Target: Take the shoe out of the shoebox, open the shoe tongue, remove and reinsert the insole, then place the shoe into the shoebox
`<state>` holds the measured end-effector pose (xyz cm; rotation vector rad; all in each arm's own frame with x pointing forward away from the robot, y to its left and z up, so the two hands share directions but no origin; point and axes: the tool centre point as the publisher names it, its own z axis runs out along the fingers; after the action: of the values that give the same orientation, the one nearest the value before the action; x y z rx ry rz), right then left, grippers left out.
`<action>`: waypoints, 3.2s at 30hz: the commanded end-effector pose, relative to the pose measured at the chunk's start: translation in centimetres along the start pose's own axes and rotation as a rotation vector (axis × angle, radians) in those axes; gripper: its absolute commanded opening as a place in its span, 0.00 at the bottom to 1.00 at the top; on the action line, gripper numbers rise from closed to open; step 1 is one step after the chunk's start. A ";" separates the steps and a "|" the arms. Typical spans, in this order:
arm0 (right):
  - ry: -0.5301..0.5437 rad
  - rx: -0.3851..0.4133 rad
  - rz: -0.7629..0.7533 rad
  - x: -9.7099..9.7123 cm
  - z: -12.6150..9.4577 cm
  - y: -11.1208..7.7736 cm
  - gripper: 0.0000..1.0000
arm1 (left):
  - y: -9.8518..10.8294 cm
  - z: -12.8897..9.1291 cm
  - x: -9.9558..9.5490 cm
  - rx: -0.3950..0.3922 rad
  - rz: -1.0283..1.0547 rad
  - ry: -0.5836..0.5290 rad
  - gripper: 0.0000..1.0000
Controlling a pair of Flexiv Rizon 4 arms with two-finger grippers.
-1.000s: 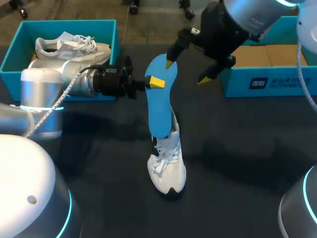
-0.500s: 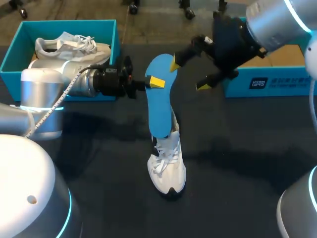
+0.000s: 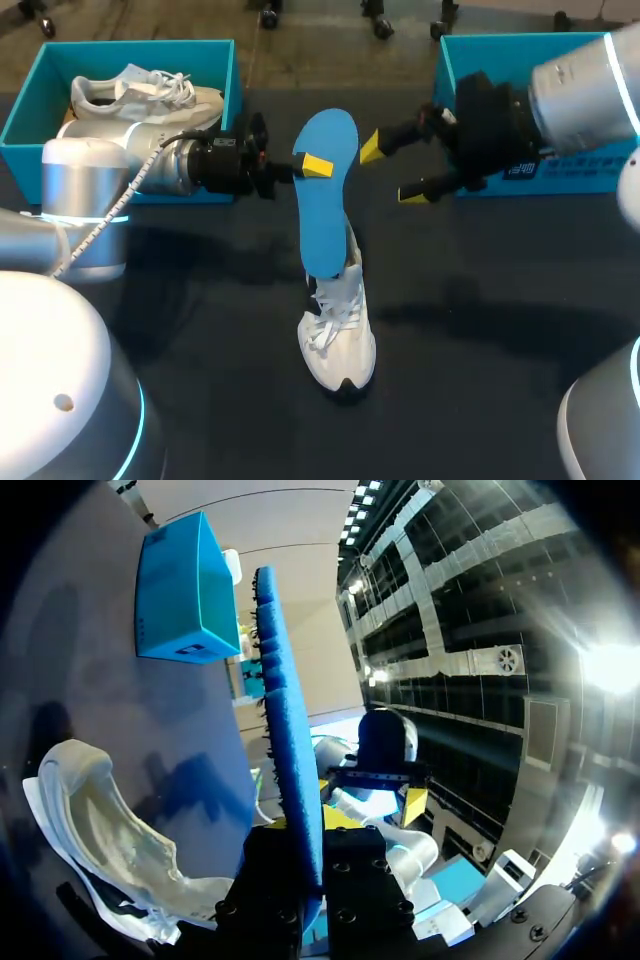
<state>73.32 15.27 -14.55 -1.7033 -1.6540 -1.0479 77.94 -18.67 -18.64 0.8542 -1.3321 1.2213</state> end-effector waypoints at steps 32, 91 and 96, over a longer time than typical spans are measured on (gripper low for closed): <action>0.429 -0.041 0.051 -2.9 0.9 0.8 1.00 | -0.7 -0.8 1.4 -0.038 0.360 -0.016 0.00; 0.429 -0.041 0.051 -2.9 0.9 0.8 1.00 | -4.5 -2.7 3.1 0.068 2.082 -0.420 0.00; 0.429 -0.041 0.051 -2.9 0.9 0.8 1.00 | -4.5 -2.7 3.1 0.068 2.082 -0.420 0.00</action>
<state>74.41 14.07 -17.31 -1.4082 -1.3170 -1.3190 82.76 -16.47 -15.05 -0.8073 -2.5445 2.5548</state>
